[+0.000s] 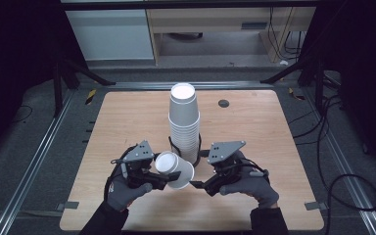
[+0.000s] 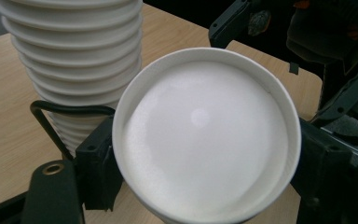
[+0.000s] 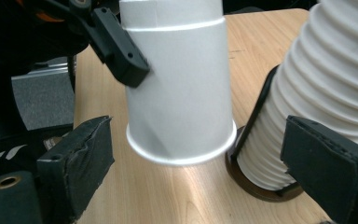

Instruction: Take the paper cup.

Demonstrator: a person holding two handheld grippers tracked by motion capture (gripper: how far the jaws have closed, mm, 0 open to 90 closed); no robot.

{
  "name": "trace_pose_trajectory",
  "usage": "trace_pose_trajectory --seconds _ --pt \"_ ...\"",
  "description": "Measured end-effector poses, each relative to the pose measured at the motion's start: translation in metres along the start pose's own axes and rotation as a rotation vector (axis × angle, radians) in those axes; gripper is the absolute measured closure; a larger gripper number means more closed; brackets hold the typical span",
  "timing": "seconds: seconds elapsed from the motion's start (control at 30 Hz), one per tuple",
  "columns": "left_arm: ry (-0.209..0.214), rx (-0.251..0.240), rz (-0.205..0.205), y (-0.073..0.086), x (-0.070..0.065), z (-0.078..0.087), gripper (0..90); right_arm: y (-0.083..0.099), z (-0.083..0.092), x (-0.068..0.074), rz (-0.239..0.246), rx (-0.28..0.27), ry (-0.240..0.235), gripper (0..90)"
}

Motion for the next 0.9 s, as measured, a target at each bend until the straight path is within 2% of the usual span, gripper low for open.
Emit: trace_pose_trajectory --seconds 0.13,0.2,0.47,0.7,0.9 --pt "-0.001 -0.016 0.009 -0.001 0.003 0.004 22.3 0.001 0.008 -0.004 -0.021 -0.017 0.011 9.1" --pt "0.003 -0.041 0.017 -0.004 0.005 0.009 22.3 0.002 0.011 -0.007 -0.034 -0.03 0.019 8.9" --pt "0.01 -0.076 -0.009 -0.016 0.005 0.017 22.3 0.008 0.017 -0.013 -0.089 -0.069 0.035 7.0" --pt "0.056 -0.135 -0.018 -0.032 0.003 0.017 22.3 0.015 0.022 -0.013 -0.132 -0.115 0.011 5.8" --pt "0.081 -0.154 -0.034 -0.039 -0.002 0.011 22.3 0.02 0.027 -0.013 -0.158 -0.14 -0.007 5.4"
Point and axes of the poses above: each handheld gripper's, and its own axes: z roughly backward along the jaws, y roughly out of its underside, x roughly to its left, the point moved 6 cm from there along -z, roughly forward along the jaws, and after that the axes turned 8 degrees about -z, right-handed, at the moved point
